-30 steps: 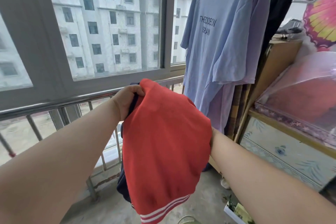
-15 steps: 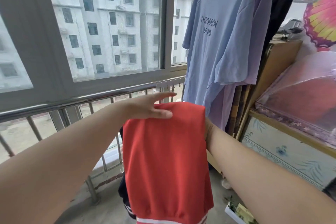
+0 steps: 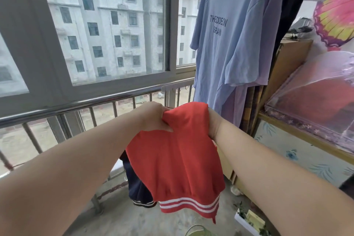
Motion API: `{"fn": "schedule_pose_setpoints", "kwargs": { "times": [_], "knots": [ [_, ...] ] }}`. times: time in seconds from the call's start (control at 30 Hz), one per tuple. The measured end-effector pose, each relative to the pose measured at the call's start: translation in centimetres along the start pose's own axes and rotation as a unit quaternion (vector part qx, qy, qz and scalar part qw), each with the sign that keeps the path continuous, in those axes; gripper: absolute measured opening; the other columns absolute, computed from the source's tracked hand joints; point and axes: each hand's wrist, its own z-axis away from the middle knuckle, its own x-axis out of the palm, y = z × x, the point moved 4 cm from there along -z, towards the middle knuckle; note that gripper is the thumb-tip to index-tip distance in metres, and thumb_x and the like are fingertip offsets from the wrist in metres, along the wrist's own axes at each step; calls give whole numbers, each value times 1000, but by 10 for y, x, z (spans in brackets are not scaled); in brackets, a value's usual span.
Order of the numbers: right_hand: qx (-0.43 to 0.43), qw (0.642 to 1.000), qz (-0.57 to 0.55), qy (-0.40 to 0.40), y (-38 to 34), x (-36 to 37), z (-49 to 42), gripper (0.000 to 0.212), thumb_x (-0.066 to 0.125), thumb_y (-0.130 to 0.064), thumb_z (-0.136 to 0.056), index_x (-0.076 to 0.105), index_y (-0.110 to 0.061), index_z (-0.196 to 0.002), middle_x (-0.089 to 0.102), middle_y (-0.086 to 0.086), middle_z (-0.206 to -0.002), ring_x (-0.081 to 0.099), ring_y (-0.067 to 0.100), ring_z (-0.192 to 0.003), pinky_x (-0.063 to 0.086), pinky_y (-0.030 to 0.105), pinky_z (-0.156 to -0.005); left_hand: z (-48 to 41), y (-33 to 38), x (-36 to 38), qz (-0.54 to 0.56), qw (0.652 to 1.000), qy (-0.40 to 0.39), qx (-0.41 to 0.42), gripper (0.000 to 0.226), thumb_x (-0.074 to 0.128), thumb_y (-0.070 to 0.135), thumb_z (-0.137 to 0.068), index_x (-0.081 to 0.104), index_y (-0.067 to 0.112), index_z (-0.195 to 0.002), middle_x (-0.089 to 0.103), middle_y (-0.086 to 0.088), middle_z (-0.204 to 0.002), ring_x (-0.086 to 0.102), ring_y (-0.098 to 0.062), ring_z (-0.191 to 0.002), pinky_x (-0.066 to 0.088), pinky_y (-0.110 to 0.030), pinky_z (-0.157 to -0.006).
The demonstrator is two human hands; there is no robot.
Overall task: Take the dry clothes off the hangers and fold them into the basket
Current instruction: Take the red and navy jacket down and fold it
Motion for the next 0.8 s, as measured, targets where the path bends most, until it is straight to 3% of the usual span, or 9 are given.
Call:
{"fn": "schedule_pose_setpoints", "kwargs": {
  "times": [0.07,0.13,0.27,0.43,0.57,0.63,0.7,0.8],
  "knots": [
    [-23,997,-65,-31,-9,-5,-2,30,39,-19,-99,65,-5,-99,71,7,-72,69,22,-68,53,26,-61,-4,-12,-1,39,997,-25,-56,34,71,52,-74,69,25,-94,67,-1,-86,62,-23,-87,45,-27,-70],
    [-34,995,-85,-27,-19,-16,2,35,47,-32,-96,70,-11,-81,67,3,-65,60,17,-57,48,26,-60,-6,-24,0,78,990,-50,-105,36,70,54,-75,70,22,-93,68,0,-88,63,-20,-85,47,-27,-72],
    [-61,997,-15,-46,-12,-29,3,39,58,-48,-88,60,-17,-110,65,5,-113,59,20,-102,39,36,-91,-9,-38,6,128,975,-71,-165,43,69,56,-74,70,20,-97,69,-1,-92,63,-18,-83,50,-29,-76],
    [-33,997,62,-44,19,-25,4,62,66,-50,-81,48,-25,-135,48,2,-142,38,23,-135,26,49,-107,-7,-53,17,249,937,-59,-239,45,67,50,-79,64,19,-111,66,-4,-106,63,-24,-97,51,-38,-92],
    [-16,989,129,-63,40,-20,3,61,67,-46,-84,46,-29,-139,43,-3,-142,37,22,-133,28,49,-109,-3,-68,24,384,874,-27,-297,49,71,47,-77,63,19,-116,67,-7,-109,66,-26,-96,51,-41,-93],
    [-33,984,163,-62,46,-15,3,53,69,-36,-86,52,-24,-134,56,-2,-125,51,18,-118,39,37,-95,-2,-71,27,425,848,-2,-316,50,70,45,-79,62,17,-119,66,-9,-111,65,-28,-97,51,-42,-94],
    [-37,981,180,-68,50,-10,3,43,71,-29,-84,59,-19,-124,65,-2,-110,59,15,-103,40,28,-78,-3,-70,28,459,828,10,-322,48,70,43,-80,62,16,-120,67,-11,-112,65,-29,-98,51,-42,-94],
    [-23,977,200,-66,56,-10,-2,40,71,-30,-85,60,-15,-121,65,-2,-106,59,13,-98,41,27,-79,-8,-65,28,489,812,19,-318,45,71,40,-81,63,14,-116,67,-12,-110,65,-28,-95,52,-38,-87]
  ]
}}
